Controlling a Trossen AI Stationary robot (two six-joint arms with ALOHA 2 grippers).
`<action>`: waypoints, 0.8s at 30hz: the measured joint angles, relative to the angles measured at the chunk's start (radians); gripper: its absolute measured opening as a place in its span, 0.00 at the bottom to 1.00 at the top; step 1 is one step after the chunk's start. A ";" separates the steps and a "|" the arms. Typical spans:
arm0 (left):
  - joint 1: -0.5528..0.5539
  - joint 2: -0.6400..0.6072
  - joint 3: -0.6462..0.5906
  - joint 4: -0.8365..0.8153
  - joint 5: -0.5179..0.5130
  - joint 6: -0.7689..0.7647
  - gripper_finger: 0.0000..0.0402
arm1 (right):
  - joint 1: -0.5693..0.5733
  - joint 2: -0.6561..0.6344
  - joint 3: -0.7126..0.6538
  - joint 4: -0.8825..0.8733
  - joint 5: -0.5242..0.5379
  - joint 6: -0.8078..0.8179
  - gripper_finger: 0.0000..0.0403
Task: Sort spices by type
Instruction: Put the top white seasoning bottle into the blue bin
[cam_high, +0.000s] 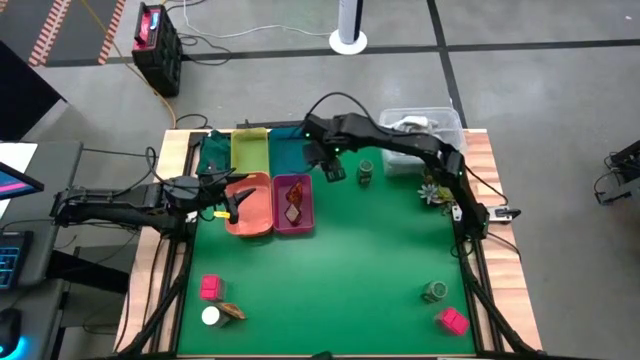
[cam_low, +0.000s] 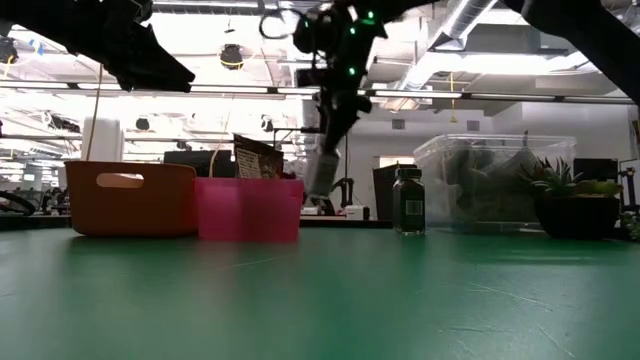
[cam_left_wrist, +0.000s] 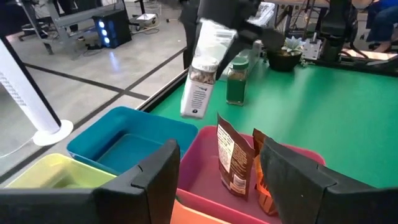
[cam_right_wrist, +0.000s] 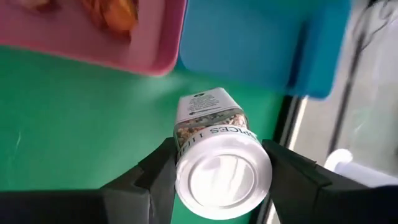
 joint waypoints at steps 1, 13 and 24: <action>0.000 0.000 0.000 0.000 0.000 0.000 0.53 | 0.004 0.000 0.018 -0.005 0.017 -0.002 0.56; 0.000 0.000 0.000 0.027 -0.024 0.030 0.53 | 0.016 0.001 0.134 0.127 0.022 -0.048 0.56; 0.000 0.000 0.000 0.038 -0.026 0.031 0.53 | 0.004 0.062 0.135 0.277 -0.075 -0.076 0.56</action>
